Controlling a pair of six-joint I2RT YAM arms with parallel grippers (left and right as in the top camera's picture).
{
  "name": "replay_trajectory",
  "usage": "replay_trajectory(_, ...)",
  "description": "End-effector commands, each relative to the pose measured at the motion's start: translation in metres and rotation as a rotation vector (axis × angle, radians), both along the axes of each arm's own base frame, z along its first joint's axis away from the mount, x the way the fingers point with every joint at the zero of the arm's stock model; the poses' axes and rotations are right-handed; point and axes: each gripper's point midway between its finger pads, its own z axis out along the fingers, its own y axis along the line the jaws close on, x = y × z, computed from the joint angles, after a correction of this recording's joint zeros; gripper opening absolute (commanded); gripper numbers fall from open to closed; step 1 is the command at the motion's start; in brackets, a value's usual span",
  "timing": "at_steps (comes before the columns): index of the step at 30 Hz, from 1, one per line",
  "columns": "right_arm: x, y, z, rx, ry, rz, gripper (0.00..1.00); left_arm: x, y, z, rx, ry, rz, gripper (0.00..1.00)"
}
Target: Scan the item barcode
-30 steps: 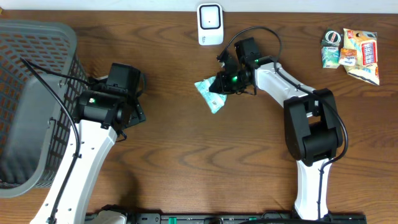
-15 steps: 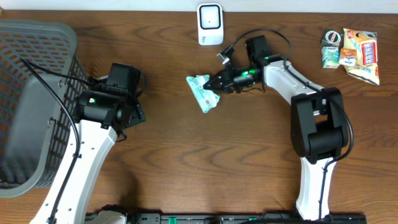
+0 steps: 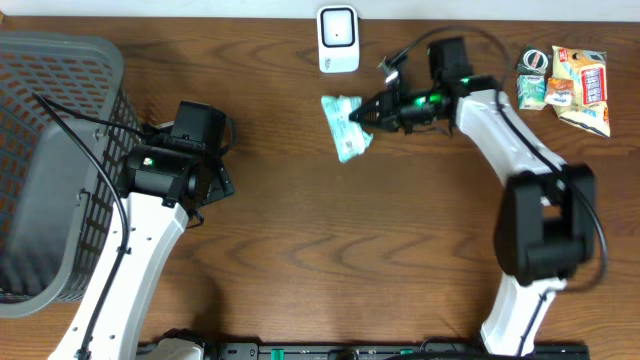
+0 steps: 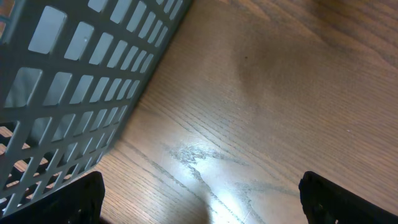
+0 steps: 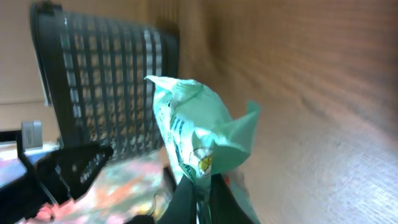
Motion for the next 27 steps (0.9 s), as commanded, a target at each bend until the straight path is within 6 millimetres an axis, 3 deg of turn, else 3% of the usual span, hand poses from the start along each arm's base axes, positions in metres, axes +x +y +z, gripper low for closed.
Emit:
replay_trajectory(1,0.014,-0.013,0.051,-0.117,-0.147,-0.152,0.01,0.000,0.004,0.003,0.009,-0.010,0.013,0.98)
replay_trajectory(5,0.037,-0.032,0.083,-0.241,-0.296,-0.345,0.01,0.000,0.004,0.003,0.009,-0.010,0.013,0.97)
replay_trajectory(7,0.040,-0.032,0.098,-0.233,-0.339,-0.376,0.01,0.000,0.004,0.003,0.009,-0.010,0.013,0.98)
replay_trajectory(11,0.035,-0.032,0.098,-0.243,-0.338,-0.365,0.01,0.000,0.004,0.003,0.009,-0.010,0.013,0.98)
replay_trajectory(12,0.034,-0.033,0.093,-0.259,-0.332,-0.357,0.03,0.000,0.004,0.003,0.010,-0.010,0.013,0.98)
replay_trajectory(13,0.034,-0.036,0.080,-0.298,-0.313,-0.349,0.12,0.000,0.004,0.003,0.009,-0.010,0.013,0.98)
replay_trajectory(16,0.034,-0.040,0.047,-0.364,-0.233,-0.349,0.56,0.000,0.004,0.003,0.009,-0.010,0.013,0.98)
replay_trajectory(18,0.034,-0.040,0.028,-0.380,-0.169,-0.349,0.73,0.000,0.004,0.003,0.009,-0.010,0.013,0.98)
replay_trajectory(24,0.029,-0.023,-0.045,-0.402,0.091,-0.368,0.86,0.000,0.004,0.003,0.009,-0.010,0.013,0.98)
replay_trajectory(27,0.030,-0.010,-0.078,-0.413,0.144,-0.355,0.87,0.000,0.004,0.003,0.009,-0.010,0.013,0.98)
